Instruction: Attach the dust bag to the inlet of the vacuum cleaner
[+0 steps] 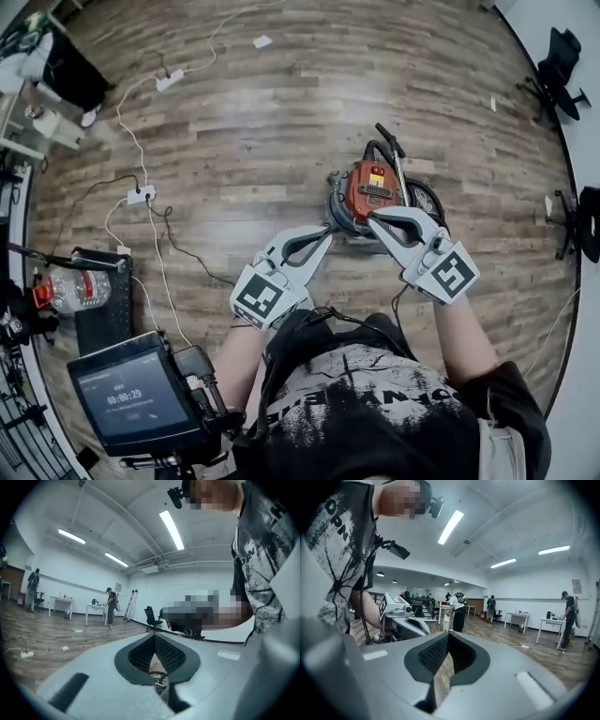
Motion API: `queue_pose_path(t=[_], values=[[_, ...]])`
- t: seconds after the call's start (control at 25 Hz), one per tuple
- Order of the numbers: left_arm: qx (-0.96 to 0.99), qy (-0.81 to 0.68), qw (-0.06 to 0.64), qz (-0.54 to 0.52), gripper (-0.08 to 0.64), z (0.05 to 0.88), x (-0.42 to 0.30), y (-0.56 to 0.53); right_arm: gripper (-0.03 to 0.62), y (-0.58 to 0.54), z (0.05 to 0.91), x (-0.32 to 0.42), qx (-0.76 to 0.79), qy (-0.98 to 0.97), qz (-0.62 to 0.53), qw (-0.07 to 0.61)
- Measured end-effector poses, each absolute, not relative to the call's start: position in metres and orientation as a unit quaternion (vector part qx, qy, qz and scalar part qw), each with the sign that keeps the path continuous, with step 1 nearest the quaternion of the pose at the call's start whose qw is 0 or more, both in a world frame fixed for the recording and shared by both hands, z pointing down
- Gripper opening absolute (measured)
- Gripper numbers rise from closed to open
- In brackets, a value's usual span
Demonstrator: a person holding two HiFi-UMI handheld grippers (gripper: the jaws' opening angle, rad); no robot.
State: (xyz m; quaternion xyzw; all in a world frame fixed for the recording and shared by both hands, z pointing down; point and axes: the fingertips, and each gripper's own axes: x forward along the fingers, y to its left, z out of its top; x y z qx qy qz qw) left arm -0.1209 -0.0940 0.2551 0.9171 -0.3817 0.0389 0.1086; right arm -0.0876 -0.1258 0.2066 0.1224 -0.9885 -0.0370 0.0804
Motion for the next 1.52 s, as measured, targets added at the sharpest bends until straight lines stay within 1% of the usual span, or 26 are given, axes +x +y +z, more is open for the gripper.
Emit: queue_pose_path(t=[0.12,0.32,0.48,0.64,0.8,0.92,1.04,1.28,1.4,1.52], values=[[0.922,-0.377,0.081,0.036,0.005,0.23,-0.125,-0.094,0.005,-0.12,0.189,-0.093,0.119,-0.988,-0.073,0.072],[0.922,-0.379,0.06,0.048,0.005,0.221,-0.117,-0.1,0.005,-0.122,0.185,-0.088,0.128,-0.988,-0.062,0.059],[0.915,-0.396,0.052,0.052,0.005,0.207,-0.095,-0.109,0.005,-0.129,0.177,-0.069,0.117,-0.99,-0.057,0.059],[0.9,-0.431,0.045,0.045,0.005,0.188,-0.056,-0.116,0.005,-0.132,0.164,-0.032,0.087,-0.993,-0.071,0.045],[0.887,-0.46,0.037,0.037,0.005,0.17,-0.042,-0.127,0.005,-0.141,0.151,-0.016,0.064,-0.994,-0.084,0.037],[0.881,-0.471,0.039,0.035,0.005,0.163,-0.037,-0.132,0.006,-0.15,0.149,-0.008,0.06,-0.995,-0.065,0.041],[0.878,-0.476,0.044,0.034,0.005,0.164,-0.033,-0.133,0.005,-0.15,0.147,-0.004,0.053,-0.995,-0.072,0.035],[0.878,-0.474,0.051,0.036,0.005,0.164,-0.035,-0.136,0.005,-0.152,0.15,0.0,0.064,-0.995,-0.06,0.054],[0.882,-0.467,0.051,0.039,0.005,0.166,-0.022,-0.136,0.005,-0.153,0.156,0.017,0.081,-0.993,-0.051,0.066],[0.885,-0.461,0.049,0.042,0.005,0.167,-0.009,-0.137,0.005,-0.152,0.156,0.029,0.087,-0.992,-0.065,0.059]])
